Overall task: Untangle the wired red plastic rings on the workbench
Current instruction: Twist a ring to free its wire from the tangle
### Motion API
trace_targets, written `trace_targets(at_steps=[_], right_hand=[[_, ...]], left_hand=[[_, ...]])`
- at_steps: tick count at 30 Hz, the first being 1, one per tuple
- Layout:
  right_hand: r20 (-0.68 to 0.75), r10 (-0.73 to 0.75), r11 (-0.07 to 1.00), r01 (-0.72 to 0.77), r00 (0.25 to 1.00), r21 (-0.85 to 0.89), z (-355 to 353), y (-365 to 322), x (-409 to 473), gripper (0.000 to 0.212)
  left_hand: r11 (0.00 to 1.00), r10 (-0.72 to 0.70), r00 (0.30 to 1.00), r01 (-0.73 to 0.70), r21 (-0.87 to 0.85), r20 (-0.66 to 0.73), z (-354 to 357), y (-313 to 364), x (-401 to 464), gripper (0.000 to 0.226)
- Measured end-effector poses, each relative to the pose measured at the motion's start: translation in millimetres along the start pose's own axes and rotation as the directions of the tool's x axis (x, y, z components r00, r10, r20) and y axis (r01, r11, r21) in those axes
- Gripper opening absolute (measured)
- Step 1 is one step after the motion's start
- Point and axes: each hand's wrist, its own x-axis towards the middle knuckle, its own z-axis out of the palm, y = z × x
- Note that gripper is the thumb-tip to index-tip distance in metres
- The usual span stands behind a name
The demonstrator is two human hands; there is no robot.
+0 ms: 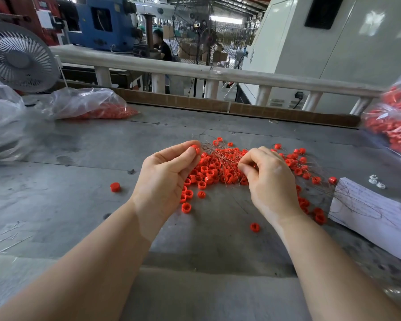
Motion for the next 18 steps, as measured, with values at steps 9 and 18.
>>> trace_targets(at_steps=[9, 18], right_hand=[[-0.014, 0.03, 0.998, -0.03, 0.999, -0.046, 0.6, 2.1, 0.5, 0.011], [-0.01, 0.048, 0.995, -0.049, 0.999, -0.086, -0.5, 2.9, 0.2, 0.012]], left_hand=[[0.99, -0.034, 0.999, 0.032, -0.137, -0.01, -0.9, 1.4, 3.1, 0.014], [0.965, -0.036, 0.999, 0.034, -0.259, -0.003, -5.1, 4.1, 4.8, 0.016]])
